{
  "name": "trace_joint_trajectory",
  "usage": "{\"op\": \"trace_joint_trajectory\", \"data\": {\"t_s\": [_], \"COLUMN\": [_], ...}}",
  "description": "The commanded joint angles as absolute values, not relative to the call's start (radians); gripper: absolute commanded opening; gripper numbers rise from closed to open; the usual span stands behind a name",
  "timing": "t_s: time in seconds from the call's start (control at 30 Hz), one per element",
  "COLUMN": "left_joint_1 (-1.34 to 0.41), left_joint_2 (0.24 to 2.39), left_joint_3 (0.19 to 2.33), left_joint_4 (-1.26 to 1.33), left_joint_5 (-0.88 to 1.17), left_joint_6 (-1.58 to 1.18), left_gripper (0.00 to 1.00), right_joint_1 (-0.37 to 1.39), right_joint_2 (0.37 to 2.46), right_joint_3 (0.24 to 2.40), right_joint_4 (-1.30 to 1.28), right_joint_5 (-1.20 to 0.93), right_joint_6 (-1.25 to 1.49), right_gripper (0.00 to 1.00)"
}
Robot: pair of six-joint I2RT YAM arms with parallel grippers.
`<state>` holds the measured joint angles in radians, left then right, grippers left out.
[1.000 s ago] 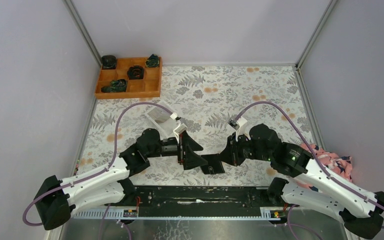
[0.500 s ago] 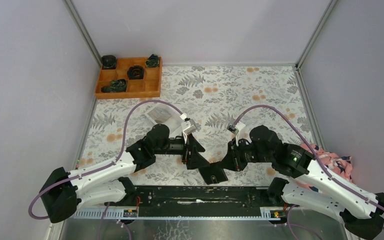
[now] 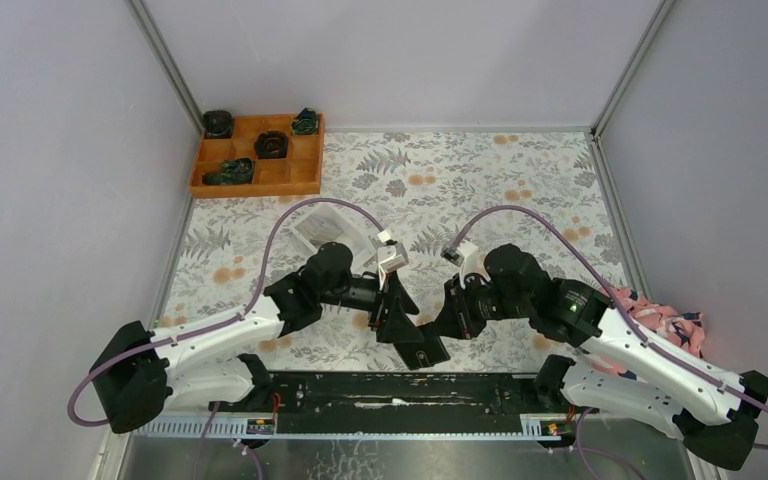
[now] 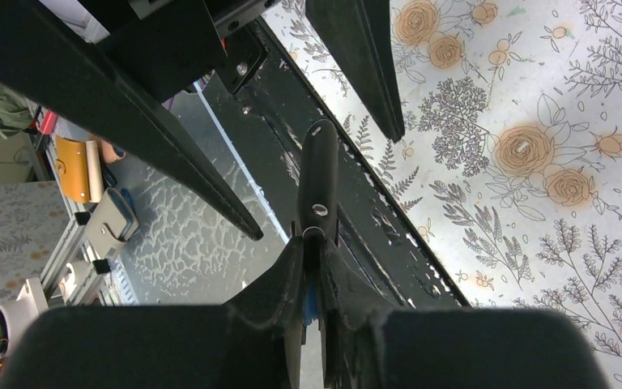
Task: Put the credit cards into the card holder
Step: Pick up the card holder from the storage box.
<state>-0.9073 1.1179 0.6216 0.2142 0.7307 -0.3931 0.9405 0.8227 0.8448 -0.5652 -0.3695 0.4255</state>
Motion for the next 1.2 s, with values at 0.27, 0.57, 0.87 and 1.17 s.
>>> {"op": "trace_joint_trajectory", "data": {"t_s": [0.27, 0.57, 0.87, 1.17], "left_joint_1": [-0.917, -0.917, -0.917, -0.927], "left_joint_2": [1.160, 1.187, 1.215, 1.224], "left_joint_3": [0.662, 0.658, 0.615, 0.521], "left_joint_4": [0.147, 0.204, 0.349, 0.554], "left_joint_5": [0.811, 0.803, 0.735, 0.372], "left_joint_6": [-0.326, -0.323, -0.379, -0.569], "left_gripper": [0.72, 0.14, 0.00, 0.00], "right_joint_1": [0.936, 0.853, 0.817, 0.818], "right_joint_2": [0.885, 0.915, 0.927, 0.898], "right_joint_3": [0.953, 0.948, 0.952, 0.964], "right_joint_4": [-0.518, -0.529, -0.543, -0.533], "right_joint_5": [-0.396, -0.428, -0.386, -0.097], "right_joint_6": [0.380, 0.351, 0.324, 0.308], "right_gripper": [0.00, 0.00, 0.13, 0.53]}}
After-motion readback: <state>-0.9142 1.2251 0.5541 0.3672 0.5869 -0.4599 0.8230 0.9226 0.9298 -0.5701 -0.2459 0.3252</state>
